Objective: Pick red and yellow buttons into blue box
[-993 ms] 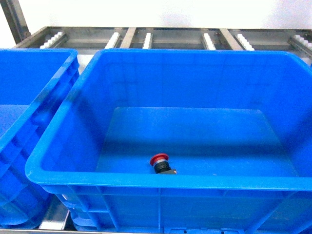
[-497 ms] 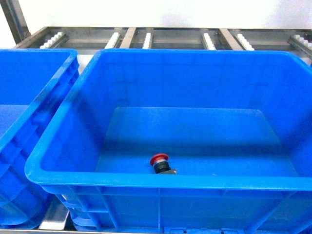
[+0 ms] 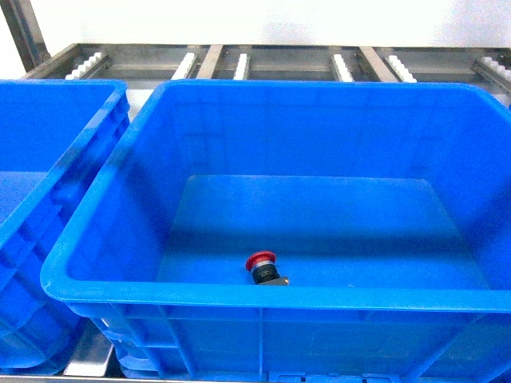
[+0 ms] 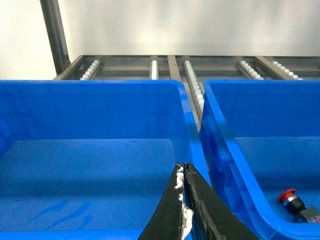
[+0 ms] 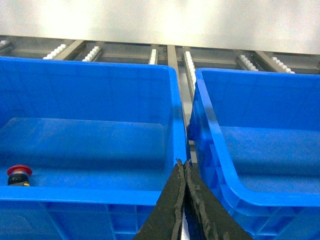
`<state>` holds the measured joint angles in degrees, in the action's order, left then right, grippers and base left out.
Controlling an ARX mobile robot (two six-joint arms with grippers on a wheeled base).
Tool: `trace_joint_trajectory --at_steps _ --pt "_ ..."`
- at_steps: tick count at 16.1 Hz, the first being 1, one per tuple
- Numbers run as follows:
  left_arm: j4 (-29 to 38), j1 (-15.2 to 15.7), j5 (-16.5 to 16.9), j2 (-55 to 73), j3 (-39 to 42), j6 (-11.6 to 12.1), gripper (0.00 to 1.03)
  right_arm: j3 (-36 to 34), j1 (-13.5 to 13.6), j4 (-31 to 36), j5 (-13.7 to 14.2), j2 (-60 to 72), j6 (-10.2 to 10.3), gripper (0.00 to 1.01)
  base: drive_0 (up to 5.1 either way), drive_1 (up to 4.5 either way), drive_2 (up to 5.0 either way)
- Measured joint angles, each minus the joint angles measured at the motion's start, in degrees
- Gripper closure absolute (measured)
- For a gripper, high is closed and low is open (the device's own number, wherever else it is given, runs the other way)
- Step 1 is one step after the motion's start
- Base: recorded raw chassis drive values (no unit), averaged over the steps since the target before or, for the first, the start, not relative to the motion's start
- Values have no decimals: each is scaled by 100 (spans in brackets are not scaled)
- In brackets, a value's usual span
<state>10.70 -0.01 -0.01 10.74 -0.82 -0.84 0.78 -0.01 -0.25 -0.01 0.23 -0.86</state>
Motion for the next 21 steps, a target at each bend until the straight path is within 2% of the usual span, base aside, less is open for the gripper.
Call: trace_joint_trajectory --at_steps 2,3,4,7,8,10,14,16,21 --pt "-50 0 0 -63 0 0 101 0 0 0 0 0 0 99 0 0 0" --pt "-308 0 0 -245 -4 2 101 0 0 0 0 0 0 99 0 0 0" --pt "-1106 0 2 -1005 -2 2 101 0 0 0 0 0 0 99 0 0 0" --pt "-1091 0 0 -1016 -2 2 101 0 0 0 -4 0 0 99 0 0 0" --pt "-1091 0 0 -1016 -2 0 88 0 0 0 -2 0 0 77 0 0 0" --pt "-1091 0 0 -1016 -2 2 45 0 0 0 -2 0 0 32 0 0 0" --pt "-1093 0 0 -1016 -2 2 14 0 0 0 -2 0 0 2 0 0 0" --pt "-1093 0 0 -1016 -2 7 3 0 0 0 -2 0 2 3 0 0 0" --pt "-1093 0 0 -1016 -2 7 5 0 0 0 -2 0 2 3 0 0 0"
